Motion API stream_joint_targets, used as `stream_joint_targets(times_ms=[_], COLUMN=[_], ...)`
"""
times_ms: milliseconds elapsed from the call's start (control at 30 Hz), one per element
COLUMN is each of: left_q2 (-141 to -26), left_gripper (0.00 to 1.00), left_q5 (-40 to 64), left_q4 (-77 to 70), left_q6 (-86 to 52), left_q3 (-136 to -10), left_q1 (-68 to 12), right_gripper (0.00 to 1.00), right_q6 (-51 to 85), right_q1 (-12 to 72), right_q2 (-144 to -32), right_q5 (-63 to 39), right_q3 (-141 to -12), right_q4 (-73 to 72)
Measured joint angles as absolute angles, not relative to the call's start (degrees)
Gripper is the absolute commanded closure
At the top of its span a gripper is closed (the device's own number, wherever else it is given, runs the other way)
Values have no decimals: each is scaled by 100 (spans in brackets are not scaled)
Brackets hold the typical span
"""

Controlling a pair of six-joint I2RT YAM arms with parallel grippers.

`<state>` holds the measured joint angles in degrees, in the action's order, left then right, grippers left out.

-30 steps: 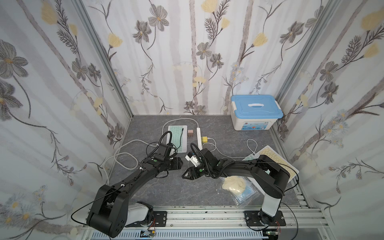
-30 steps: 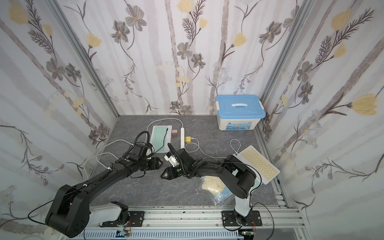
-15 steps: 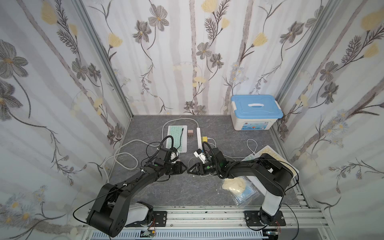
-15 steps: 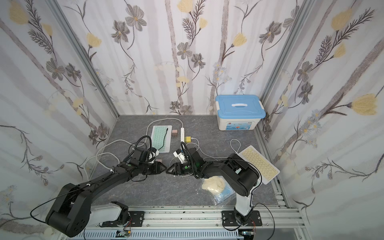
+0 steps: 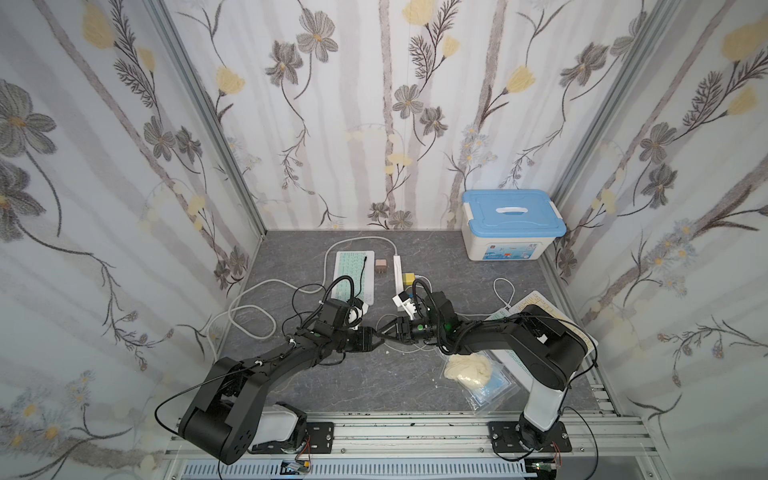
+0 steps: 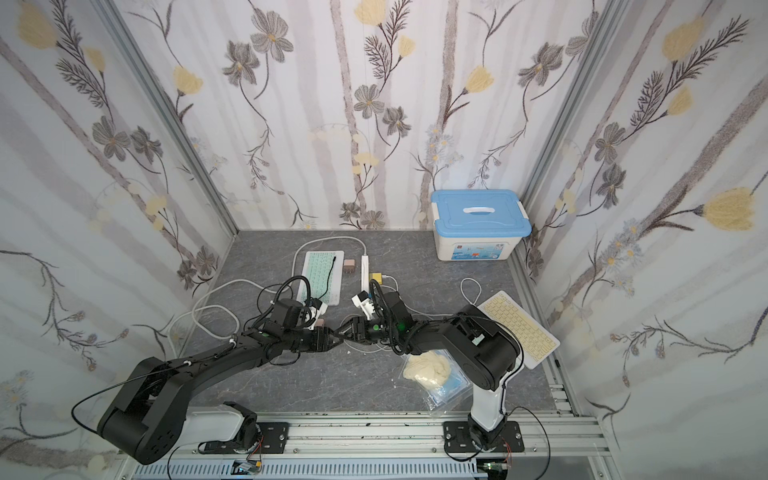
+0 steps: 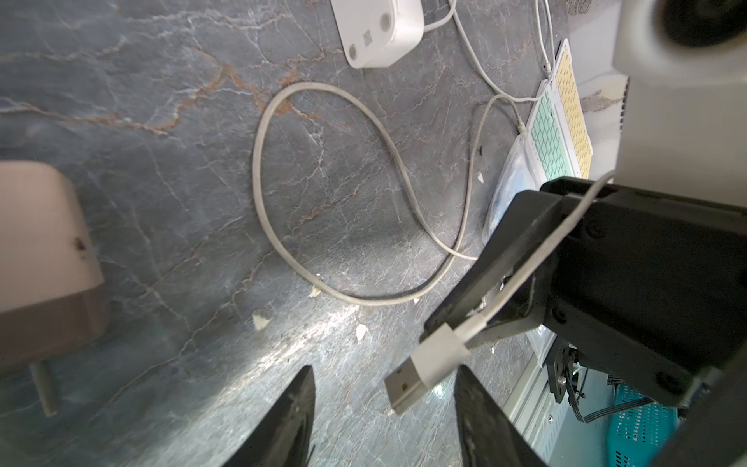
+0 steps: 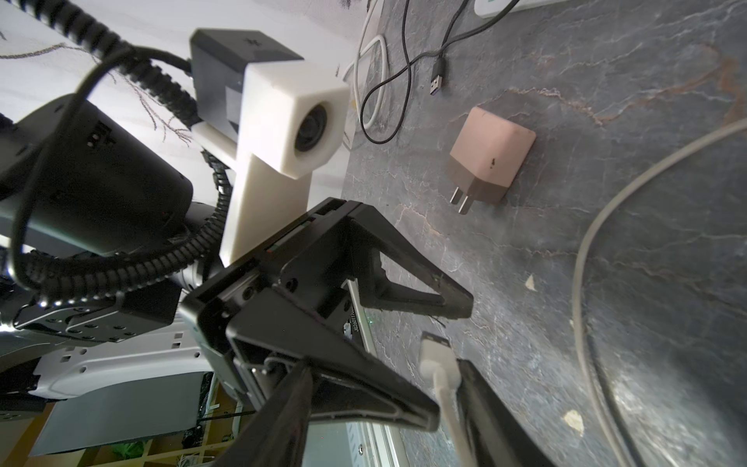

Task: Unplug the wireless keyboard
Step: Place the power cord at the center of the board.

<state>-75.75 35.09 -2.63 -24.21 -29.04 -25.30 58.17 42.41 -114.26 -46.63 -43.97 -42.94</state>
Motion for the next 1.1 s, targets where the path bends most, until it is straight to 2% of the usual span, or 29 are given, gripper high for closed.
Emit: stream_joint_targets(times_ms=[367,467,567,633,700,900,1100], left_q2=[-7885,-7946,-7953,-7953,-7953,-7994,-7942], left_gripper=[42,32,32,35,43,74,88], left_q5=[3579,3730,3754,3767,3822,3975,3903], left_q4=[-314,-419,-368,-362,-364,-388,-338], left_q6=[-2351,-2265,-2182,-2110,-2091,-2075,-2049], left_q3=[-3142,-3273,-3347,-3382,-3387,-3409,-3420], left_q1=[-2530,-2552,-2550,-2550,-2552,-2558,-2567], right_gripper=[42,42,43,42,43,43,42], right_q6=[5905,5907,5920,5927,5929,5927,5927], right_q1=[4217,4246,4241,4237,4241,4241,4235], right_q2=[-11426,-11426,-11426,-11426,-11426,-11437,-11443], right_q5=[-4672,-4700,-4762,-4777,-4779,-4779,-4783], right_q3=[-4375,-4342,-4318,-4298,-4285,-4289,-4294], right_q4=[-4442,-4442,-4501,-4571,-4589,-4591,-4591])
